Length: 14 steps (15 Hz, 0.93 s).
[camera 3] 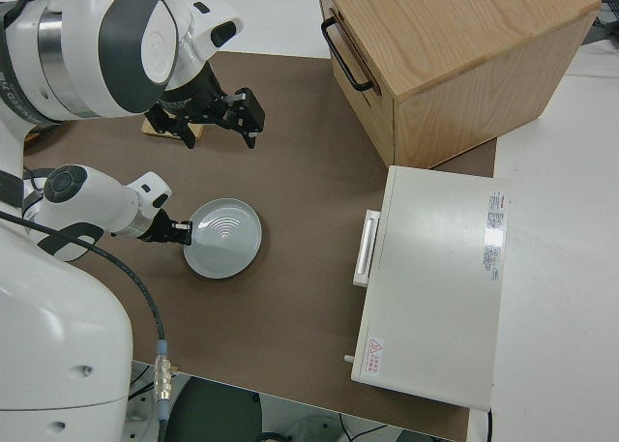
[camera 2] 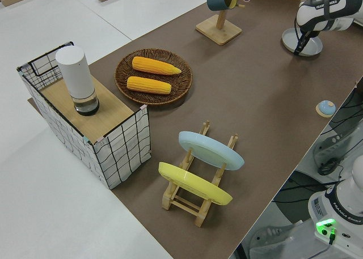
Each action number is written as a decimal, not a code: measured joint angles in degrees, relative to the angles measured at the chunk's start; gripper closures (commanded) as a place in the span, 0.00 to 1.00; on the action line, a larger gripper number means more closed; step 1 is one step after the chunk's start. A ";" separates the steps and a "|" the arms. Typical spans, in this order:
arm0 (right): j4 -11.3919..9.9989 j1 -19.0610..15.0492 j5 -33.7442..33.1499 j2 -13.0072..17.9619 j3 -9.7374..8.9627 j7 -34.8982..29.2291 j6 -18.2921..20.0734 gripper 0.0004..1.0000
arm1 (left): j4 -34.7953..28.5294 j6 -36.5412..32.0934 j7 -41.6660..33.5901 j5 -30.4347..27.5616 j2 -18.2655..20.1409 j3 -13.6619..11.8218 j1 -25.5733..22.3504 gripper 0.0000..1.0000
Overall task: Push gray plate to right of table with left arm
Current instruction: 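Push the gray plate across the table toward the toaster oven with the left gripper, then lift the left gripper off the gray plate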
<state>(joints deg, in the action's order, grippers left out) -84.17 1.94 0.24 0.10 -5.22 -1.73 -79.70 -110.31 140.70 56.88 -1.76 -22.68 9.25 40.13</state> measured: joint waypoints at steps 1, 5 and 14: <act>0.00 0.00 0.00 0.00 0.00 0.00 0.00 0.02 | 0.00 -0.04 0.00 0.00 -0.01 -0.01 0.00 0.49; 0.00 0.00 0.00 0.00 0.00 0.00 0.00 0.02 | 0.60 0.09 0.00 0.00 -0.92 -0.02 0.01 0.01; 0.00 0.00 0.00 0.00 0.00 0.00 0.00 0.02 | 1.87 -5.69 -3.95 -0.07 2.84 -1.00 -3.42 0.01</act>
<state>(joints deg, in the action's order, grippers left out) -84.17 1.94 0.24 0.10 -5.22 -1.73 -79.70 -108.44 135.01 52.93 -1.83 -19.83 8.25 36.71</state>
